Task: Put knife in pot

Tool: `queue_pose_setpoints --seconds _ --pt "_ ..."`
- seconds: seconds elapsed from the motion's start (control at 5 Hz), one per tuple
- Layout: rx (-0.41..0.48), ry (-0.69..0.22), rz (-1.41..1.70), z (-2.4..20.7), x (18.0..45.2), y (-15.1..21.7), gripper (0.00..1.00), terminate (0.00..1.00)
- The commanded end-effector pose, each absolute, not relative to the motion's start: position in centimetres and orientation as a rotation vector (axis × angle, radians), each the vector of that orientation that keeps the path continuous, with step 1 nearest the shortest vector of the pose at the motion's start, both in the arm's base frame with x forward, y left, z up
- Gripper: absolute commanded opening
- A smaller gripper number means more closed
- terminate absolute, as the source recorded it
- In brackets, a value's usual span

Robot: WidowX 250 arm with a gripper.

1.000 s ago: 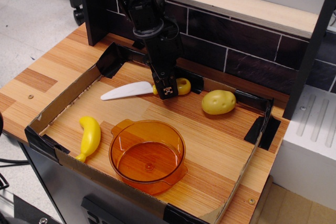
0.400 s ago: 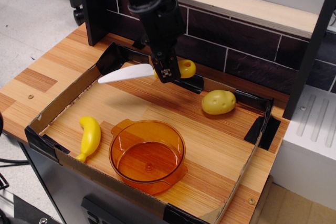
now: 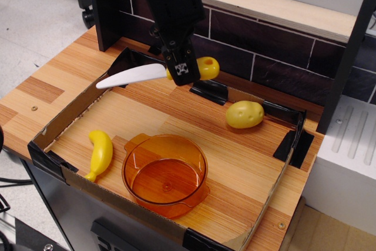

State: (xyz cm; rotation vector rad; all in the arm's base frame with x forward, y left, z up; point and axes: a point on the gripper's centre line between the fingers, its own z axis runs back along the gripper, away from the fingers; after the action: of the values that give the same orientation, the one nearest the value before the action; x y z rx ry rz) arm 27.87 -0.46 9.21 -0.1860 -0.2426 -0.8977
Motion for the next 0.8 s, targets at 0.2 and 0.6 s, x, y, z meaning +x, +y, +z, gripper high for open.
queue_pose_setpoints --seconds 0.2,0.6 --pt "-0.199 -0.117 -0.959 8.9 23.0 -1.3 0.00 0.00" --pt "-0.161 -0.096 -1.016 6.8 21.1 -0.4 0.00 0.00"
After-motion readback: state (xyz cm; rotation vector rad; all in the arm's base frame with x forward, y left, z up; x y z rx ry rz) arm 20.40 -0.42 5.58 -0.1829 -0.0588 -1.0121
